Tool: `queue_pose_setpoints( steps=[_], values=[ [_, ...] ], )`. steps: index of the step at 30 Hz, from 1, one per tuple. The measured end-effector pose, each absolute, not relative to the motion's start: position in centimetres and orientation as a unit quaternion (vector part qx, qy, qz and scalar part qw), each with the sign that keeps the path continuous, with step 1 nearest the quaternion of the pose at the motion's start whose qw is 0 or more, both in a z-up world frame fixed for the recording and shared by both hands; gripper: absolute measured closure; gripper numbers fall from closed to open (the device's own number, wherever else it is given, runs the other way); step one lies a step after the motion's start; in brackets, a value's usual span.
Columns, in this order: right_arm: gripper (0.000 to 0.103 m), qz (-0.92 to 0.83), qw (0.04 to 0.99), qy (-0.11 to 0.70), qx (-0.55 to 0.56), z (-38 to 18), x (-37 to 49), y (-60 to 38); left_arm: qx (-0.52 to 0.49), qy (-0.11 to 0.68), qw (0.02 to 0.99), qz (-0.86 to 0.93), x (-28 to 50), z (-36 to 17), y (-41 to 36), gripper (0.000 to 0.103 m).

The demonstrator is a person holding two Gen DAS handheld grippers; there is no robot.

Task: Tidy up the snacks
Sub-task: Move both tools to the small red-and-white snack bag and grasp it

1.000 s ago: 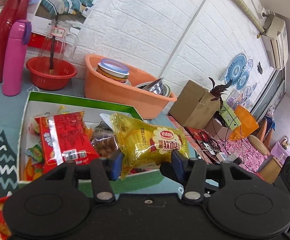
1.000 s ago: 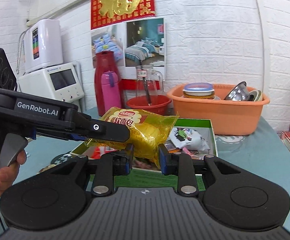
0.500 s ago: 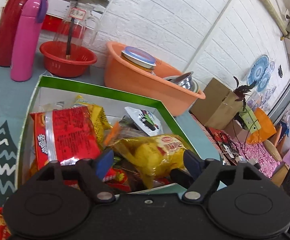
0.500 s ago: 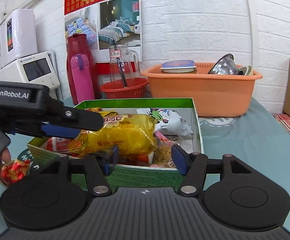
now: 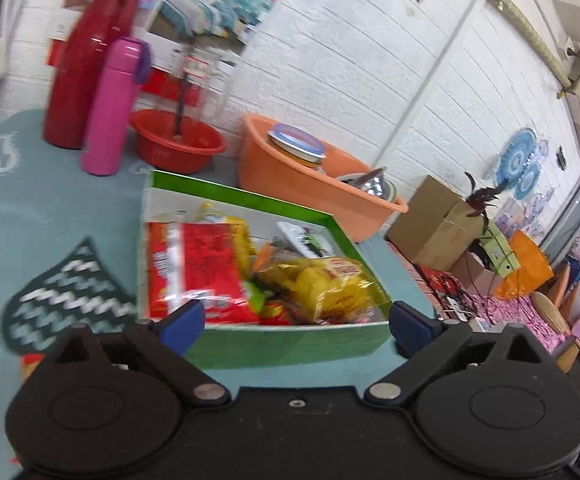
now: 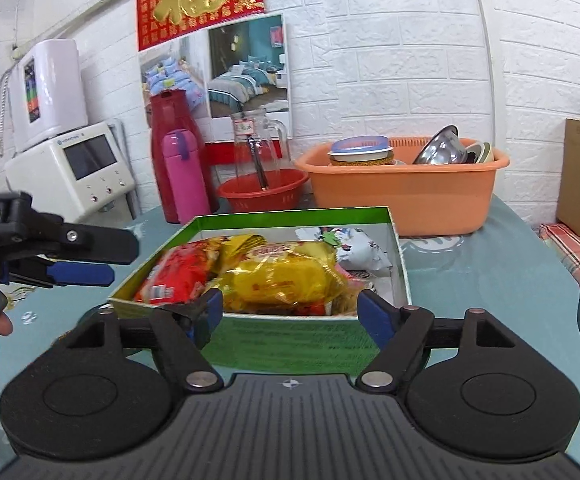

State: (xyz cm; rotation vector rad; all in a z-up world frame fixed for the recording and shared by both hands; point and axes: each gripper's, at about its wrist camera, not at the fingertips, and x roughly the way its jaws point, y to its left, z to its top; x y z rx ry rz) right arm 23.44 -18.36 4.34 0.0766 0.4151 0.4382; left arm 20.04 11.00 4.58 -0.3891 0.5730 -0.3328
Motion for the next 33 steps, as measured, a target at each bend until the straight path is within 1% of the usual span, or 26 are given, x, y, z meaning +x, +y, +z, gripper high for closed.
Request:
queue_pose_setpoints(
  steps=[4, 7, 13, 16, 17, 18, 20, 23, 25, 27, 28, 29, 33],
  values=[
    [0.0, 0.228, 0.952, 0.201, 0.041, 4.7, 21.0, -18.5, -0.19, 0.276, 0.939, -0.078, 17.5, 3.6, 15.3, 0.0],
    [0.0, 0.234, 0.949, 0.207, 0.051, 4.6, 19.7, -18.2, -0.192, 0.285, 0.939, -0.016, 17.5, 2.1, 17.9, 0.0],
    [0.0, 0.245, 0.941, 0.227, 0.059, 3.6, 17.5, -17.5, -0.233, 0.32, 0.918, 0.004, 19.0, -1.2, 20.7, 0.0],
    [0.0, 0.252, 0.936, 0.235, 0.069, 3.2, 16.7, -17.8, -0.221, 0.334, 0.916, -0.008, 19.0, -2.3, 20.2, 0.0],
    [0.0, 0.256, 0.934, 0.237, 0.075, 3.1, 16.5, -17.9, -0.216, 0.344, 0.913, -0.02, 18.9, -2.7, 19.9, 0.018],
    [0.0, 0.26, 0.932, 0.238, 0.083, 2.9, 16.1, -18.0, -0.212, 0.354, 0.911, -0.025, 18.6, -3.0, 19.5, 0.024],
    [0.0, 0.269, 0.928, 0.239, 0.093, 2.5, 15.4, -18.2, -0.211, 0.349, 0.912, -0.043, 17.2, -3.4, 18.4, 0.027],
    [0.0, 0.29, 0.916, 0.257, 0.103, 1.8, 14.4, -17.9, -0.239, 0.351, 0.901, -0.087, 15.2, -3.8, 16.0, 0.032],
    [0.0, 0.309, 0.904, 0.273, 0.109, 1.1, 13.7, -17.6, -0.253, 0.356, 0.891, -0.121, 13.8, -4.2, 13.8, 0.032],
    [0.0, 0.324, 0.894, 0.289, 0.109, 0.4, 12.9, -17.3, -0.268, 0.362, 0.88, -0.15, 12.5, -4.3, 11.7, 0.021],
    [0.0, 0.325, 0.892, 0.297, 0.105, 0.0, 12.5, -17.1, -0.279, 0.361, 0.874, -0.166, 11.8, -4.3, 11.0, 0.002],
    [0.0, 0.326, 0.89, 0.303, 0.101, -0.4, 12.1, -17.0, -0.287, 0.359, 0.871, -0.176, 11.2, -4.2, 10.6, 0.0],
    [0.0, 0.325, 0.881, 0.325, 0.113, -1.6, 11.0, -17.1, -0.295, 0.342, 0.877, -0.163, 9.2, -3.9, 10.5, 0.0]
  ],
)
